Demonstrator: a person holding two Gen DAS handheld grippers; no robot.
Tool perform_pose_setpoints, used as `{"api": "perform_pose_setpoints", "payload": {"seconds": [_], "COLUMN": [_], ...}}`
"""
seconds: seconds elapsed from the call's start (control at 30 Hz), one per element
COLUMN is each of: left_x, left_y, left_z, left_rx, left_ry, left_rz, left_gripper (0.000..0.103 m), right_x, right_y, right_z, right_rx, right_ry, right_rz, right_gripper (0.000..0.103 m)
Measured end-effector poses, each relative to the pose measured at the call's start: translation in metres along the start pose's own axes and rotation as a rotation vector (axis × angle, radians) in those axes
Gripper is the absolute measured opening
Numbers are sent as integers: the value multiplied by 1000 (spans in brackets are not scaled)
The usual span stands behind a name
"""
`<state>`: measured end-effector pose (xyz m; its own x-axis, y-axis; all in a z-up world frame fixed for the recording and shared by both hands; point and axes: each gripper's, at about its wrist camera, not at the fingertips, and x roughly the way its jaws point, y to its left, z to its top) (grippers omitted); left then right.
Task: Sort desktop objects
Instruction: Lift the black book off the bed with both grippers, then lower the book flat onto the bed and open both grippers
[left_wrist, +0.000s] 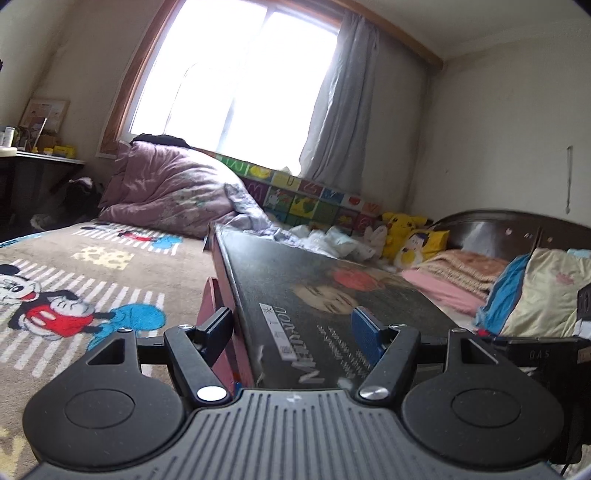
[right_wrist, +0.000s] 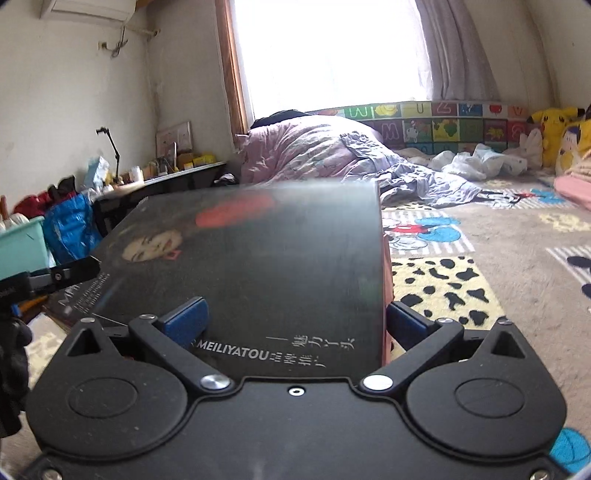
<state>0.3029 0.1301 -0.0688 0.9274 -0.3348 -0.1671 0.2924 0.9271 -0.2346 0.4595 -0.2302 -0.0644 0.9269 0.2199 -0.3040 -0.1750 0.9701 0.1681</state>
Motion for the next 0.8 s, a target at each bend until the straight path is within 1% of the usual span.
{"api": "perform_pose_setpoints", "payload": {"seconds": [0.17, 0.27, 0.43, 0.6, 0.67, 0.7, 0.73, 0.77, 0.8], "left_x": [5, 6, 13, 12, 11, 10, 10, 9, 8], "left_y": [-5, -11, -15, -18, -8, -3, 3, 6, 6], "left_z": [0, -1, -1, 3, 4, 4, 3, 2, 3], "left_rx": [12, 29, -10, -19, -90, -135, -178, -200, -196], "left_ry": [0, 0, -1, -8, 12, 25, 40, 50, 52], "left_rz": [47, 58, 92, 153, 135, 113, 76, 44, 33], "left_gripper": [69, 69, 70, 70, 70, 70, 70, 70, 70], "right_x": [8, 8, 2, -10, -13, -12, -11, -9, -8], "right_y": [0, -1, -2, 7, 10, 10, 9, 8, 8], "right_z": [1, 0, -5, -9, -9, -9, -9, -9, -8], "right_rx": [2, 9, 33, 38, 45, 47, 52, 57, 59], "right_ry": [-10, -12, -12, -51, -63, -58, -52, -46, -45], "right_rz": [-9, -14, -18, -18, -21, -24, -25, -25, -23], "right_gripper": [103, 103, 103, 103, 103, 103, 103, 103, 103]}}
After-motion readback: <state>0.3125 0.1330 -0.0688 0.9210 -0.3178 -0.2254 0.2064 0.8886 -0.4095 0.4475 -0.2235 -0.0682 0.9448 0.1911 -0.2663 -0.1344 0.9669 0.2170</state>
